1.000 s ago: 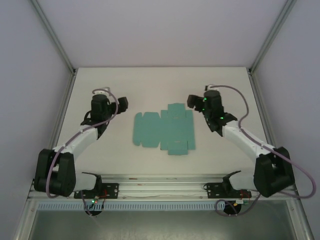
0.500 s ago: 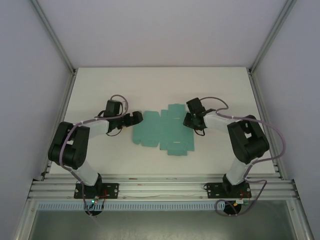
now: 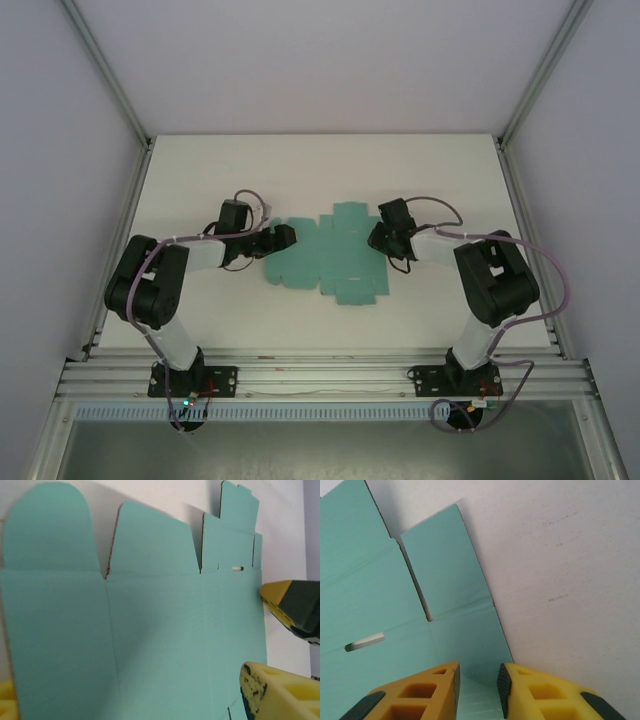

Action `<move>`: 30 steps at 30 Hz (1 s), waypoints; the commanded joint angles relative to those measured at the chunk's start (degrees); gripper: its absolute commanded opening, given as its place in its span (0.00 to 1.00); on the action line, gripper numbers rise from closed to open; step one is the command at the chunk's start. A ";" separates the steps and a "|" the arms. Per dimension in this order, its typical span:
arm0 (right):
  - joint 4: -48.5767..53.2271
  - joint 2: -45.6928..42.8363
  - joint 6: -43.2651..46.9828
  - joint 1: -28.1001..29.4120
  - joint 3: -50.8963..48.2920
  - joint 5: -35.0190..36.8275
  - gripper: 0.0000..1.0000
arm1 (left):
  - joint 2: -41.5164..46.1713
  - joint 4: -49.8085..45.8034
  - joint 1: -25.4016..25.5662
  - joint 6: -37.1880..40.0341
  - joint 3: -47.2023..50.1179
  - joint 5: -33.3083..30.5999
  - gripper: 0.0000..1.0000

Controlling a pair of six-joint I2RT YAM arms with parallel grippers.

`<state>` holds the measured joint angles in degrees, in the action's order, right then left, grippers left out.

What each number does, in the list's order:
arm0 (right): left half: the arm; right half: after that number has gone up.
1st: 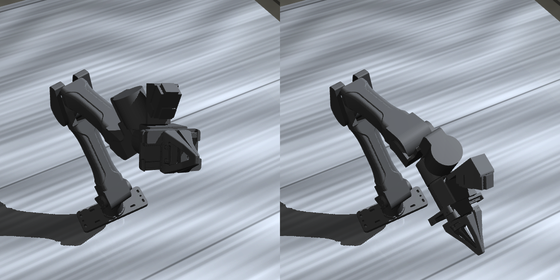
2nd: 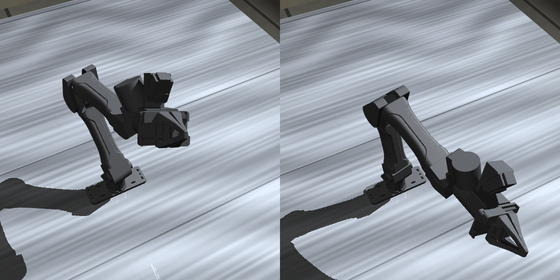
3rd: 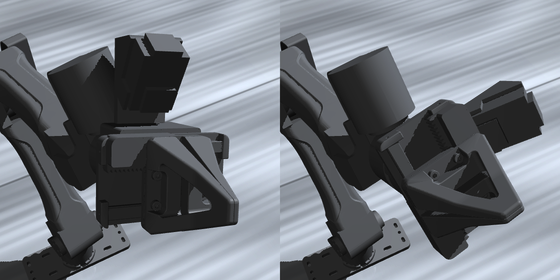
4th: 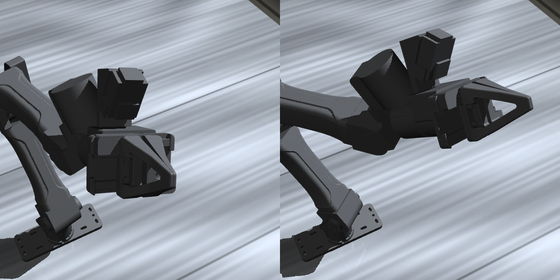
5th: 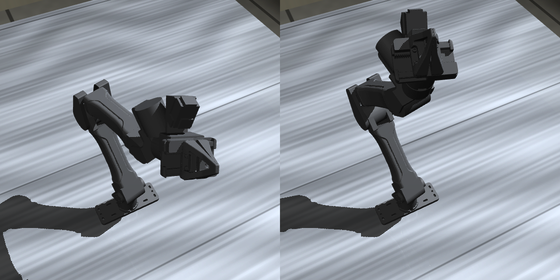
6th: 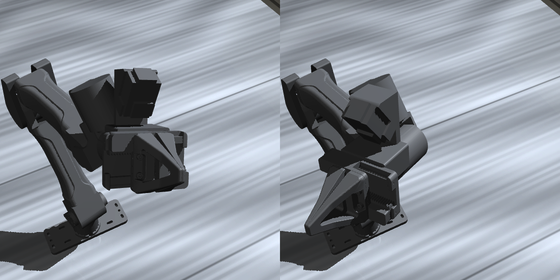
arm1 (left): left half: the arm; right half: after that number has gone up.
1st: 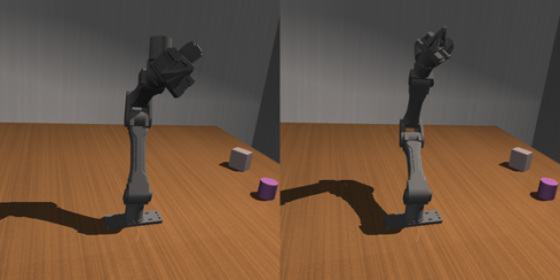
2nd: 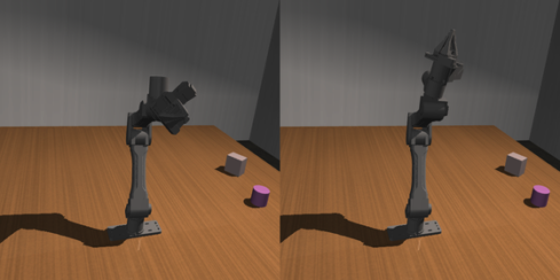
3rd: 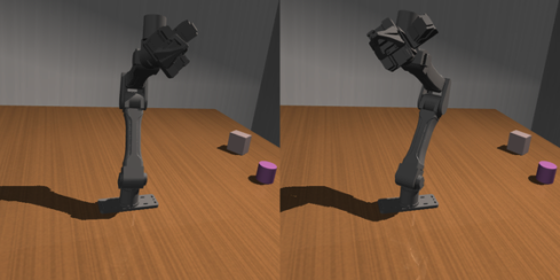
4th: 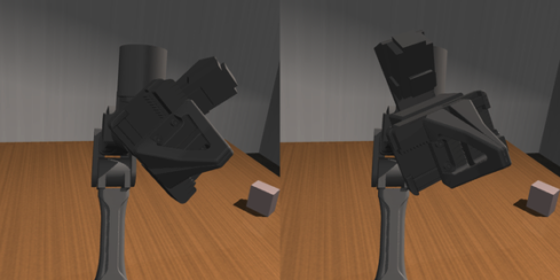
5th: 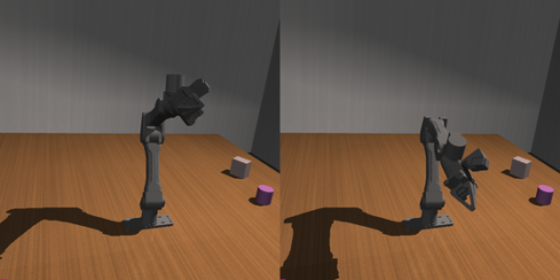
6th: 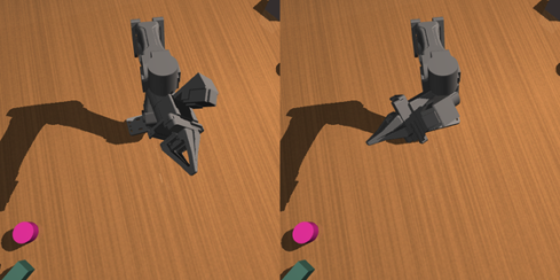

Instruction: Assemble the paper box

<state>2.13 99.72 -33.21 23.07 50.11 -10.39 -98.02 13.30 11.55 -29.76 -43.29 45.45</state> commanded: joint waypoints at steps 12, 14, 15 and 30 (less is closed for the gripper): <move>-0.44 -0.18 6.36 -1.83 -3.17 -7.69 0.36 | 1.43 20.56 0.42 -7.28 2.16 6.85 0.00; -0.85 -2.68 7.99 -2.66 -2.27 -9.25 0.41 | 1.89 22.69 0.45 -8.83 1.75 6.29 0.00; -0.88 -4.01 8.99 -3.29 -1.68 -10.28 0.43 | 2.10 23.63 0.38 -9.42 1.44 6.22 0.00; -1.17 -14.48 17.34 -17.24 8.47 -43.75 1.00 | 11.76 31.13 -3.18 -15.27 -5.27 12.00 0.00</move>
<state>0.62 85.76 -18.06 6.68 57.28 -43.13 -89.32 41.78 9.23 -44.82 -47.59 55.35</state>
